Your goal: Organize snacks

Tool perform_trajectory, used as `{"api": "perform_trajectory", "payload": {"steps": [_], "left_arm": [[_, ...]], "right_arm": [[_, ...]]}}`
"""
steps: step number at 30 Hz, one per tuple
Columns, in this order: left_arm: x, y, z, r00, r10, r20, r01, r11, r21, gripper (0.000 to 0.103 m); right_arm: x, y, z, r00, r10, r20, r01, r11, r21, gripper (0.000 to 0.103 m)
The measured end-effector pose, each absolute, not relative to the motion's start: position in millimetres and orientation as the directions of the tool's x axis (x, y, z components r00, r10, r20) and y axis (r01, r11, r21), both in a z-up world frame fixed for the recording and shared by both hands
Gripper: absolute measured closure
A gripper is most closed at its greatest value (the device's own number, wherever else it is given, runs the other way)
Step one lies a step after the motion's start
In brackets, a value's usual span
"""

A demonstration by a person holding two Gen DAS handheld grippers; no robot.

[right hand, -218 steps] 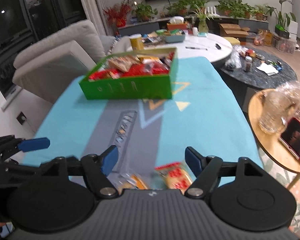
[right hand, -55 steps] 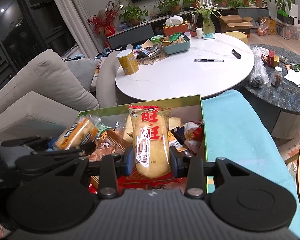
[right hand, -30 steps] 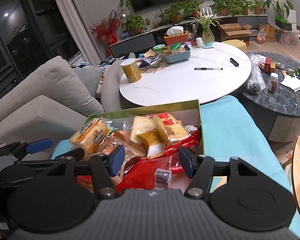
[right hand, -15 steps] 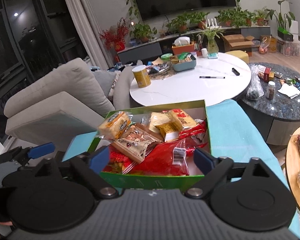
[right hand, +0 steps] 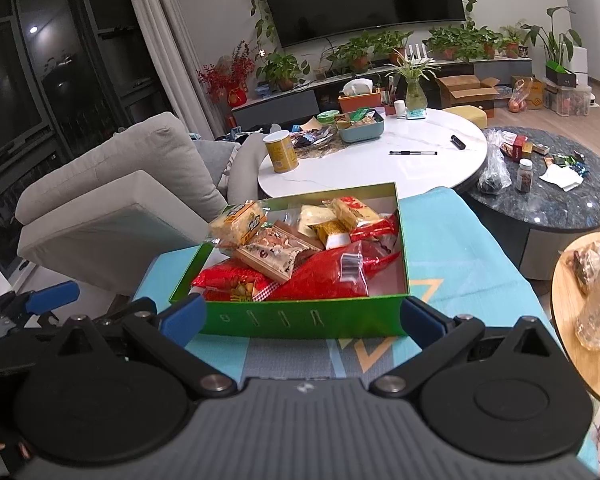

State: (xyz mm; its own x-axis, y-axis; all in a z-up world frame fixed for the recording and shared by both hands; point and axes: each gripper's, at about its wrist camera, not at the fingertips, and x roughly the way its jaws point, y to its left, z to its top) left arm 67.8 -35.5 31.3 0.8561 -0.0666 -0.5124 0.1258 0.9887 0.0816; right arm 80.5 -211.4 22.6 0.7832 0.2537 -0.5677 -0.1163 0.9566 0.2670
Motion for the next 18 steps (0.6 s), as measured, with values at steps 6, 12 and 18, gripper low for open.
{"api": "perform_trajectory", "payload": {"steps": [6,12,18], "left_arm": [[53.7,-32.2,22.6,0.849,-0.048,-0.526,0.096,0.993,0.065,0.001],[47.4,-27.9,13.9,0.833,-0.036,-0.553,0.075,0.996,0.049,0.001],[37.4,-27.6,11.0,0.830,-0.024,-0.557,0.064,0.997,0.053,0.001]], "right_arm": [[65.1,-213.6,13.9,0.783,0.259,-0.566,-0.129,0.957,0.261,0.001],[48.7,-210.2,7.2,0.779,0.273,-0.564,-0.164,0.957,0.237,0.001],[37.6,-205.0,6.4,0.784,0.266,-0.560,-0.182,0.962,0.203,0.001]]}}
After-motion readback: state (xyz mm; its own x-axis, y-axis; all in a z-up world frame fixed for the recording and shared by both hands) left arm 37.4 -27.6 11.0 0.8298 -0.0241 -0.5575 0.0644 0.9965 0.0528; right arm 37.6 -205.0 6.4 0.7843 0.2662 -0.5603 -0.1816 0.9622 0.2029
